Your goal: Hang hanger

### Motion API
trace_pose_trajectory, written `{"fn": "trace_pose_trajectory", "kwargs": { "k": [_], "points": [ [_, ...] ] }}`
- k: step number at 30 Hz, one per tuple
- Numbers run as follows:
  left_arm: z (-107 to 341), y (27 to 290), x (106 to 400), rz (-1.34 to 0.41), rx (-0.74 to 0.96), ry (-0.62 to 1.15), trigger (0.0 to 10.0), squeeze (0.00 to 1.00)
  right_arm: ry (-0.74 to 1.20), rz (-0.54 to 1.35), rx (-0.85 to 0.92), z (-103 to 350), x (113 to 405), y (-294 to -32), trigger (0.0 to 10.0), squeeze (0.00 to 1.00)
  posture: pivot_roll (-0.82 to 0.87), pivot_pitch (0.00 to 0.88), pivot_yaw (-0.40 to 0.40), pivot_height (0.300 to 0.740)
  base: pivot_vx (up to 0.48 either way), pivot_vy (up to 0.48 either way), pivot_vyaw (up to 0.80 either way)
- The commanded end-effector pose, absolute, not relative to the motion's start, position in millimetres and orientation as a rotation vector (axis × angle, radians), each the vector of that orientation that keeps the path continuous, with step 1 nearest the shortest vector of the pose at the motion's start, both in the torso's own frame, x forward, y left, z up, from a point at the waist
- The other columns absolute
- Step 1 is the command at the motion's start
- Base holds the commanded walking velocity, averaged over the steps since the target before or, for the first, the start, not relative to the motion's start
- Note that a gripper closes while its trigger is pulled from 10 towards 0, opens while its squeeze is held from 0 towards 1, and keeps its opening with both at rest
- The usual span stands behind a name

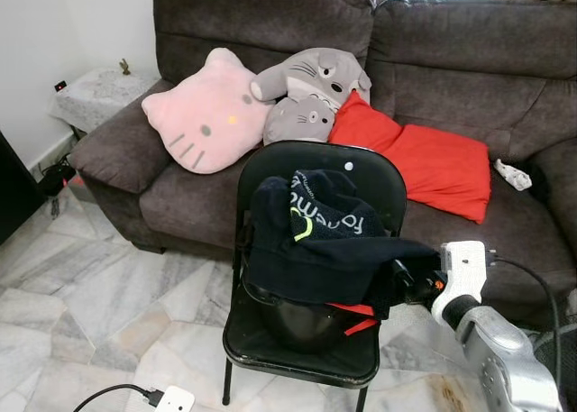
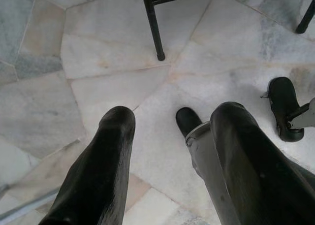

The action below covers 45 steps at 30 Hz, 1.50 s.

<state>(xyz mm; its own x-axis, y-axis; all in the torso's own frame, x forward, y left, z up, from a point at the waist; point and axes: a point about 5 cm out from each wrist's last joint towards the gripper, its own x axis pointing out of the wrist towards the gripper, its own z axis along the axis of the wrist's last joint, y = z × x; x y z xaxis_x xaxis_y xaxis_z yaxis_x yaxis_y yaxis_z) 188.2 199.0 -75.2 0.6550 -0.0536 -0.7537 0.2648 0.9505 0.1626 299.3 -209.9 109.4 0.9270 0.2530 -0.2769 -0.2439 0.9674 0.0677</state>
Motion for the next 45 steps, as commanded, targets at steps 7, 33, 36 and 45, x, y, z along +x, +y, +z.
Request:
{"fn": "trace_pose_trajectory", "kwargs": {
  "k": [7, 33, 36, 45],
  "points": [
    [-77.6, 201.2, 184.0, -0.184, 0.272, 0.868, 10.0, 0.0, 0.242, 0.242, 0.364, 129.9, 316.0, -203.2, 10.0, 0.0, -0.14, 0.095, 0.015, 0.74, 0.0, 0.0, 0.0],
    [-78.4, 199.4, 183.2, -0.177, 0.269, 0.87, 10.0, 0.0, 0.25, 0.307, 0.223, 119.0, 305.3, -180.3, 10.0, 0.0, -0.14, 0.089, 0.006, 0.74, 0.0, 0.0, 0.0],
    [-78.6, 199.2, 182.8, -0.182, 0.27, 0.872, 10.0, 0.0, 0.15, 0.291, 0.18, 130.7, 295.8, -181.5, 10.0, 0.0, -0.15, 0.086, 0.008, 0.74, 0.0, 0.0, 0.0],
    [-79.1, 198.3, 181.8, -0.193, 0.272, 0.874, 10.0, 0.0, -0.006, 0.283, 0.144, 156.3, 289.3, -190.2, 10.0, 0.0, -0.15, 0.07, 0.001, 0.74, 0.0, 0.0, 0.0]
  ]
}}
